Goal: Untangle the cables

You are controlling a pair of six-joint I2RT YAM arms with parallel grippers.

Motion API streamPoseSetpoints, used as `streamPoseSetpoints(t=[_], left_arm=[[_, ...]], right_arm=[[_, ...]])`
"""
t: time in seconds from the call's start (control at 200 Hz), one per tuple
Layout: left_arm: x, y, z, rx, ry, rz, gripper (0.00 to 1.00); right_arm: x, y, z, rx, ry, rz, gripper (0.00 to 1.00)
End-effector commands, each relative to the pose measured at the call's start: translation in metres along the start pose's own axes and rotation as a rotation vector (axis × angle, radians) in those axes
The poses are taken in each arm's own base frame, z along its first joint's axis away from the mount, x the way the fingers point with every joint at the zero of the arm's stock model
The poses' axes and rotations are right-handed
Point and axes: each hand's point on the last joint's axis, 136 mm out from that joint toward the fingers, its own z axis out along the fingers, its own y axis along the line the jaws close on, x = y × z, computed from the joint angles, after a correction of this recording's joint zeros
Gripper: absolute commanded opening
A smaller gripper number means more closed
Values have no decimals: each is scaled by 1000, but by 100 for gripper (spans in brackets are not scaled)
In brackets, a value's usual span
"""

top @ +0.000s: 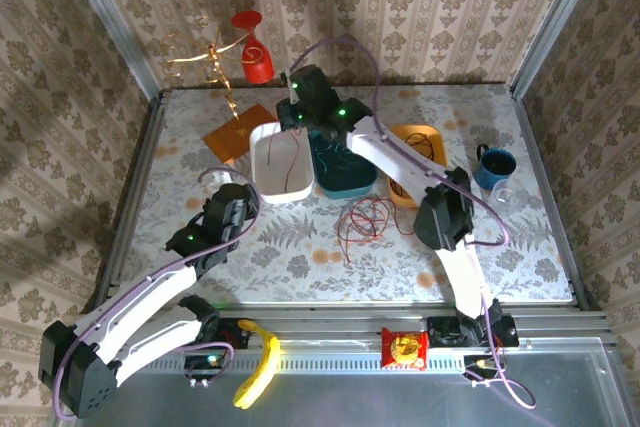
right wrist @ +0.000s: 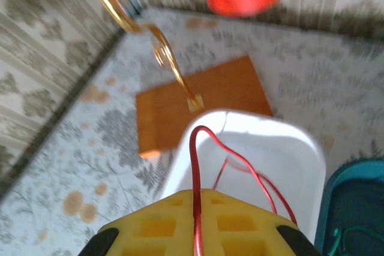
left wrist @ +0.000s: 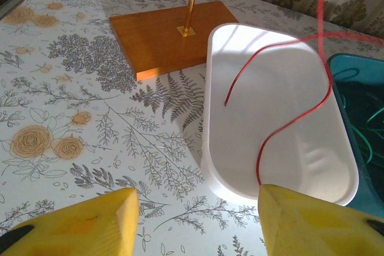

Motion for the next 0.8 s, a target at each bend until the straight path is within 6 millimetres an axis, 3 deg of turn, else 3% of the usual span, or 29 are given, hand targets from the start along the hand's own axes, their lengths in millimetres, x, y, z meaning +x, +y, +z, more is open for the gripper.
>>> streamPoseSetpoints(t=[0.0, 0.21, 0.285, 0.34, 0.435, 0.59, 0.73, 0.79], left_arm=[[-8, 2, -2, -25, -6, 20, 56], [-6, -6, 3, -5, 11, 29, 57], [-7, -12, 4, 18, 17, 42, 57], [-8, -18, 5, 36, 22, 56, 57], [-7, -31, 7, 87, 37, 90, 58], [-2, -58, 8, 171, 60, 182, 60], [8, -102, 0, 321, 57, 319, 62], [17, -127, -6, 430, 78, 381, 63]], right_arm=[[32, 3, 19, -6, 108, 31, 11], [91, 3, 48, 9, 258, 29, 15], [100, 5, 49, 3, 291, 30, 26], [97, 4, 43, 8, 289, 37, 32], [72, 11, 22, -5, 231, 13, 41], [27, 9, -28, 25, 103, -22, 46], [10, -5, -76, 74, 21, -10, 46], [16, -19, -99, 112, 5, -1, 46]])
